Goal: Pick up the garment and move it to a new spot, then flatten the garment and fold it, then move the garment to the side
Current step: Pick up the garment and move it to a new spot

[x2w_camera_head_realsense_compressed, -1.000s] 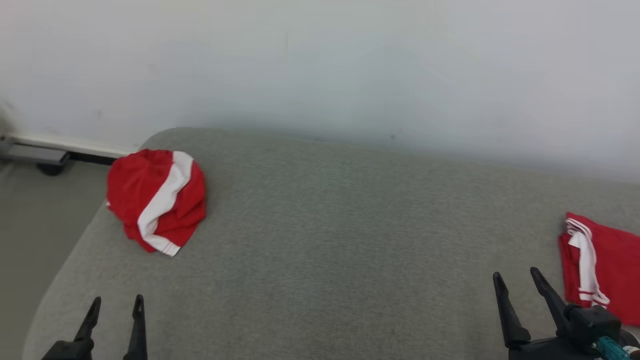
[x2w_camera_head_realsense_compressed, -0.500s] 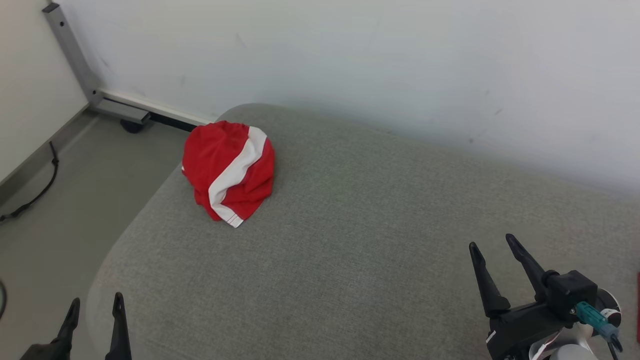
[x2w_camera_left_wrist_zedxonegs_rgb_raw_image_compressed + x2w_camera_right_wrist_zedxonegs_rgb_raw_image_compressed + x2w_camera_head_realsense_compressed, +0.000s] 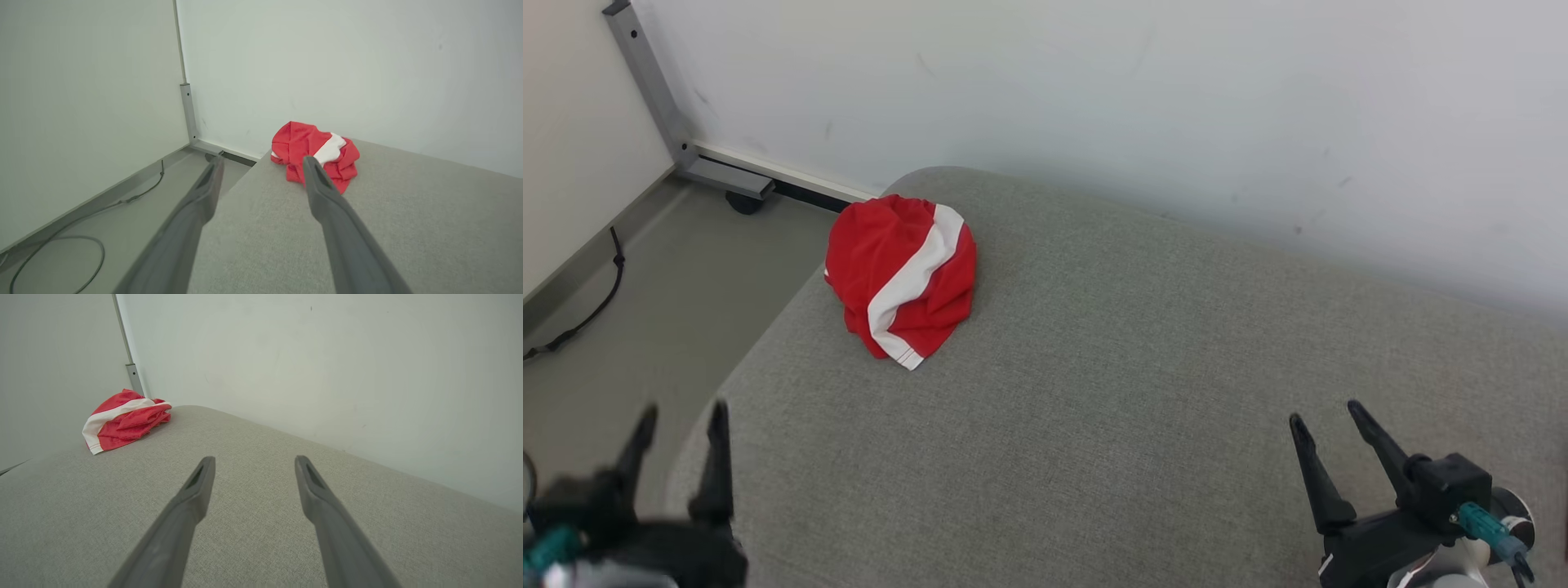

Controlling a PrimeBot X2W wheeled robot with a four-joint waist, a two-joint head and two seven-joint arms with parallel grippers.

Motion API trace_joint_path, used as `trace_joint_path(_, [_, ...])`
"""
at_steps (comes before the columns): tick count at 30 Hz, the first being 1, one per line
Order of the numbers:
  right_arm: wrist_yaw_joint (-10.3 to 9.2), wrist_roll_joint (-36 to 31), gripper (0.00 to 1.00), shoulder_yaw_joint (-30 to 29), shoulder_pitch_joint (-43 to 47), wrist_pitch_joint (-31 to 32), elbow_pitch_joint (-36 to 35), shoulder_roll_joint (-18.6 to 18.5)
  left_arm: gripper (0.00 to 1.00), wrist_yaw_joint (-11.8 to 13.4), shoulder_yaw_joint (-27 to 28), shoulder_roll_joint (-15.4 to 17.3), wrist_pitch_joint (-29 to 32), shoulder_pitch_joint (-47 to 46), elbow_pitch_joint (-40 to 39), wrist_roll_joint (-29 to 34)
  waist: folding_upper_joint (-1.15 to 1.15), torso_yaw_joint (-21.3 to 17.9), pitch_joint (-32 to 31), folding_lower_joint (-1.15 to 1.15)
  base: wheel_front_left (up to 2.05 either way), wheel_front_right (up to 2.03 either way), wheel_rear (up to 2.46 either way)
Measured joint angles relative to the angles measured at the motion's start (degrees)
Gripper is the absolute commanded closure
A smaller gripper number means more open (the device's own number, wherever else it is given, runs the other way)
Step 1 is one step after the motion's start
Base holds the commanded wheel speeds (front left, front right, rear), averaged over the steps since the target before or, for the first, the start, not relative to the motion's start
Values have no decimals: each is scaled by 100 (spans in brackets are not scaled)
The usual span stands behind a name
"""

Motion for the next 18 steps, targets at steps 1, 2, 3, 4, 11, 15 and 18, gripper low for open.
trace_joint_path(1, [0, -2, 0, -1, 41, -1, -8, 1, 0, -109, 4, 74, 36, -221, 42, -29, 0, -16, -1, 0, 0, 0, 0])
trace_joint_path(2, [0, -4, 0, -3, 85, 0, -11, 4, 0, -226, -2, 165, 110, -481, 93, -73, 0, -34, 1, 0, 0, 0, 0])
trace_joint_path(3, [-1, -7, 0, -15, 124, 0, -20, 3, 0, -345, -12, 230, 178, -747, 140, -148, 0, -52, 7, 0, 0, 0, 0])
trace_joint_path(4, [-1, -8, 0, -33, 159, 0, -31, -2, 0, -468, -34, 270, 259, -1018, 203, -218, 0, -70, 18, 0, 0, 0, 0])
trace_joint_path(11, [-9, -200, 0, 34, 219, 1, -237, -142, 0, -959, -136, 550, 1098, -2693, 1247, -577, 0, -288, 206, 0, 0, 0, 0])
trace_joint_path(15, [-10, -322, 0, 58, 154, 60, -425, -300, 0, -1015, -274, 668, 1534, -3368, 1763, -647, 0, -481, 383, 0, 0, 0, 0])
trace_joint_path(18, [-9, -466, 0, 102, 23, 163, -561, -411, 0, -1016, -302, 854, 1777, -3741, 2162, -754, 0, -648, 542, 1, 0, 0, 0])
